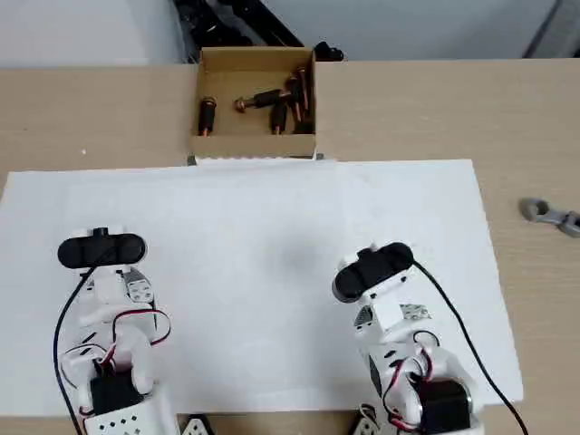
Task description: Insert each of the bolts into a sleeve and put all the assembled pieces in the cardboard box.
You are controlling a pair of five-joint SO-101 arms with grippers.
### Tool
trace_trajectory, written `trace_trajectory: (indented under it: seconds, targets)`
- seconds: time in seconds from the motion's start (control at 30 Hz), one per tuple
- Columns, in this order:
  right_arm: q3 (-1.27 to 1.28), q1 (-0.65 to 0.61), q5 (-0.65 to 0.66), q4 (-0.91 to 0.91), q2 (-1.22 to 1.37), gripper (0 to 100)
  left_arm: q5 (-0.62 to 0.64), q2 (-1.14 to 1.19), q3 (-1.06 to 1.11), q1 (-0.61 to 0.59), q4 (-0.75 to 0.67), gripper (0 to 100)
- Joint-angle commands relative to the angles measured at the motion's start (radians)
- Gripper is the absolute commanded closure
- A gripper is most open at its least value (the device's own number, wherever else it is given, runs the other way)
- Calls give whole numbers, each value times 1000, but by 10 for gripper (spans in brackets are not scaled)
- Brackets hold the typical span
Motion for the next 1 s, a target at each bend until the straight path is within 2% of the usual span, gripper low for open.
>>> trace_trajectory:
  seconds: [0.0, 0.2, 0.97]
  targets:
    - [51, 8, 11, -50, -4, 982, 9, -17, -16, -5, -18, 995]
    - [181, 8, 6, -108, -4, 983, 8, -17, -16, -3, -18, 995]
    - [181, 4, 11, -111, -5, 983, 8, -17, -16, -3, -20, 995]
